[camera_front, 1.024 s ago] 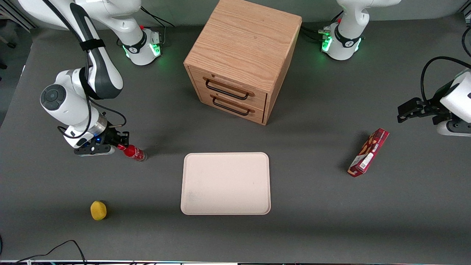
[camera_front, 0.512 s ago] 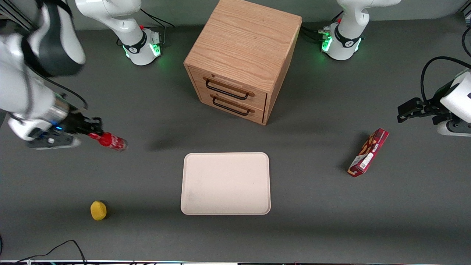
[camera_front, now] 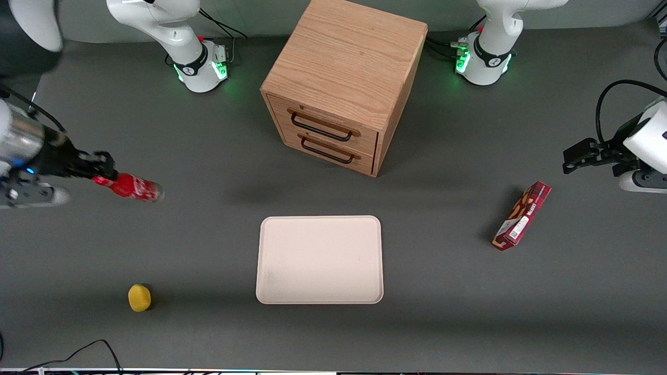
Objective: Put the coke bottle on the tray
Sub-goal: 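Lift the bottle and carry it with the right gripper onto the tray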
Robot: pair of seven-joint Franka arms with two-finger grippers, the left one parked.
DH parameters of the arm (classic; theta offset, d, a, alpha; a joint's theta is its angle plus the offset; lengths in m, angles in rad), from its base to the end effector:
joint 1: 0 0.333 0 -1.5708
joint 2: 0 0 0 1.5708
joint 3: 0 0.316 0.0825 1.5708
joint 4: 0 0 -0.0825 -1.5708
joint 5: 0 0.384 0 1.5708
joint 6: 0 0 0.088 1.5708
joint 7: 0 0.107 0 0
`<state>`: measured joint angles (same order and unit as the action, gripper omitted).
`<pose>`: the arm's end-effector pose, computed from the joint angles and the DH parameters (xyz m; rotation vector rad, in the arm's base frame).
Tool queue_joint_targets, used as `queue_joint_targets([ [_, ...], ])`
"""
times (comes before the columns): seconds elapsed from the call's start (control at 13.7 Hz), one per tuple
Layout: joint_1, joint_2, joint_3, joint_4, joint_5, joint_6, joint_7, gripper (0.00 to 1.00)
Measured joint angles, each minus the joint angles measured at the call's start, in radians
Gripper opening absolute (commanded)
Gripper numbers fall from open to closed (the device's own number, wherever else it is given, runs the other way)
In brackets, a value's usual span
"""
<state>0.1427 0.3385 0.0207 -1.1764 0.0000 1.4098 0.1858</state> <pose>0.6297 0.1013 0.5919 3.1257 -0.0363 -0.1637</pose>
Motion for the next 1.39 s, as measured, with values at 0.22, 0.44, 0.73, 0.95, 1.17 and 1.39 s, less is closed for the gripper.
queue_joint_targets([
  [0.22, 0.146, 0.212, -0.001, 0.156, -0.001, 0.11, 0.225, 0.0],
  [0.44, 0.215, 0.356, -0.002, 0.198, -0.001, 0.322, 0.355, 0.0],
  [0.73, 0.22, 0.495, -0.011, 0.208, -0.001, 0.511, 0.382, 0.0],
  [0.95, 0.221, 0.547, -0.012, 0.214, -0.001, 0.584, 0.409, 0.0],
  [1.17, 0.231, 0.563, -0.017, 0.219, -0.003, 0.589, 0.414, 0.13],
  [1.39, 0.242, 0.573, -0.02, 0.221, -0.02, 0.596, 0.415, 0.93],
])
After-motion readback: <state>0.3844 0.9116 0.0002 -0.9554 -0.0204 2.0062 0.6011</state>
